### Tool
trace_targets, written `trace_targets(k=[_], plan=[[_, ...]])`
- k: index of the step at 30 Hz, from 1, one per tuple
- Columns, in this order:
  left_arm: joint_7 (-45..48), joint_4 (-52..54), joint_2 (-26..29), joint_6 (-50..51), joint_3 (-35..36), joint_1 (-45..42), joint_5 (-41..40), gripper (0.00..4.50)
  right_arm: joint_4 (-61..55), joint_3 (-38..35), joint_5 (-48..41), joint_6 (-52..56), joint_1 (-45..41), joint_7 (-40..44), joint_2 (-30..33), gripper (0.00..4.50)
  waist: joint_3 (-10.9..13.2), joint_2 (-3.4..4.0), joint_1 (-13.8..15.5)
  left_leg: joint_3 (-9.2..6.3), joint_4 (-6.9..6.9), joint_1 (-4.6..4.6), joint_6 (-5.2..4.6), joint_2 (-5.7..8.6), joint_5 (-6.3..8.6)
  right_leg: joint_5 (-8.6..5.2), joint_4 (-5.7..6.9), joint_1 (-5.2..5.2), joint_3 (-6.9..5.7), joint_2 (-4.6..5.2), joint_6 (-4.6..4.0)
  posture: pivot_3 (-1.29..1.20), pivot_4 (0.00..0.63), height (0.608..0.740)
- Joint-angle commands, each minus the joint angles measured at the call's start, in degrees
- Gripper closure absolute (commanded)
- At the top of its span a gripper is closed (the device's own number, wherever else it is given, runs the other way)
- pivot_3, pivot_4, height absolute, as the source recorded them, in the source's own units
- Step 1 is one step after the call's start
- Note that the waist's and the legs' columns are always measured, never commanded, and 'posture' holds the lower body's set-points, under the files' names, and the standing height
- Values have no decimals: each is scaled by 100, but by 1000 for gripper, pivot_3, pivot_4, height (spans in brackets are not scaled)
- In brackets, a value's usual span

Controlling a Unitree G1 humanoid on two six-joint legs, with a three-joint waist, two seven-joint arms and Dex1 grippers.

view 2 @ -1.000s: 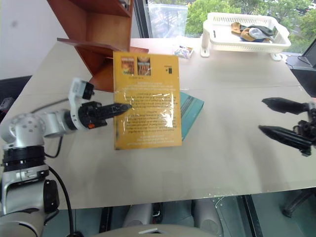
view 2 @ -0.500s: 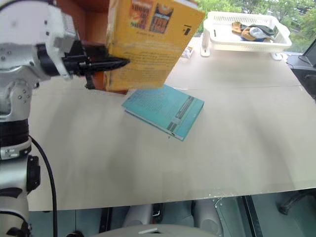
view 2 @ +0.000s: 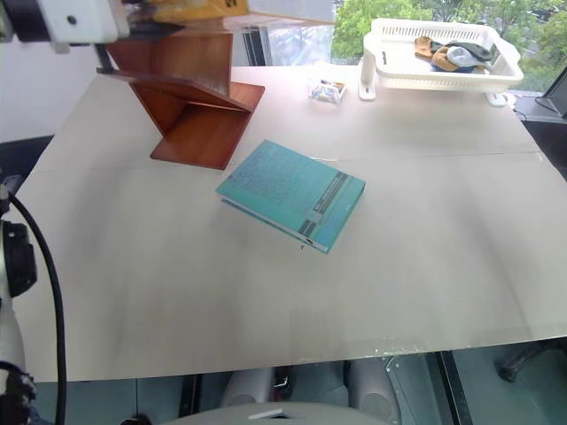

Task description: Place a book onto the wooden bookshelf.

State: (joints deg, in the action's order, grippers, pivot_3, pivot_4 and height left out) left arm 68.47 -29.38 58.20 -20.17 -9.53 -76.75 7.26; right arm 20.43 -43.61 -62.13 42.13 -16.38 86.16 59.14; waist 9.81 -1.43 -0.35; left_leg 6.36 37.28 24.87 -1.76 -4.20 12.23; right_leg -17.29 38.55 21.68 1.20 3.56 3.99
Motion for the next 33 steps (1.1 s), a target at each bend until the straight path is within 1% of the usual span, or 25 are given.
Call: trace_targets(k=[1,7,12,13,16,21,22,24,29,30,33], plan=[[-92,-623,158,-561,-29,-353,360,3971,-61,-173,-32,-64,-91,202,76,0,1,-1,-2,0,0,0,0,0,0,0,0,0,0,0,0,0,150,740],[-614,-2031,173,-1382,-381,-801,1202,3971,-170,-158,-15,-80,-95,166,24,0,1,-1,5,1,2,5,-2,-1,1,0,0,4,-1,1,0,0,150,740],[-1086,-3030,141,-1793,-588,-1124,1660,3971,-312,-221,-50,-55,-41,111,-23,0,2,-1,0,0,2,10,-3,-1,2,0,-1,6,-3,1,1,0,150,740],[-1121,-3212,107,-1824,-562,-1146,1630,3971,-349,-240,-57,-52,-23,103,-31,0,2,0,0,0,2,10,-3,-1,2,0,-1,6,-3,1,1,0,150,740],[-1274,-3557,37,-1926,-595,-1189,1701,3971,-449,-333,-112,-25,12,59,-62,0,2,-1,-4,-1,2,10,-3,-2,2,0,2,7,-3,1,1,0,150,740],[-1675,-3874,36,-1983,-803,-1207,2081,3971,-608,-425,-185,38,81,28,-90,0,2,-1,-5,0,5,13,-3,-2,2,0,2,8,-4,2,1,0,150,740],[-1743,-3914,46,-1979,-844,-1219,2144,3184,-635,-442,-202,52,90,20,-96,0,2,-1,-11,-1,5,13,-3,-2,2,0,4,9,-5,2,1,0,150,740],[-1800,-3985,50,-1972,-891,-1238,2195,2640,-675,-446,-230,64,88,-14,-105,0,2,-1,-48,0,5,12,-3,-2,2,0,7,10,-3,1,1,0,150,740],[-1981,-4089,33,-1984,-933,-1251,2340,311,-699,-371,-198,7,73,-53,-156,0,2,-1,-36,4,5,13,-3,-2,2,-1,17,20,1,1,1,0,150,740],[-2025,-4097,44,-1972,-955,-1257,2394,92,-699,-362,-188,-3,71,-55,-165,0,2,-1,-31,3,6,14,-3,-2,2,-1,18,20,1,1,1,0,150,740],[-2171,-4106,93,-1953,-1008,-1283,2527,92,-706,-353,-171,-21,72,-67,-188,0,2,-1,-20,4,10,16,-3,-2,2,-1,20,22,1,2,1,0,150,740]])
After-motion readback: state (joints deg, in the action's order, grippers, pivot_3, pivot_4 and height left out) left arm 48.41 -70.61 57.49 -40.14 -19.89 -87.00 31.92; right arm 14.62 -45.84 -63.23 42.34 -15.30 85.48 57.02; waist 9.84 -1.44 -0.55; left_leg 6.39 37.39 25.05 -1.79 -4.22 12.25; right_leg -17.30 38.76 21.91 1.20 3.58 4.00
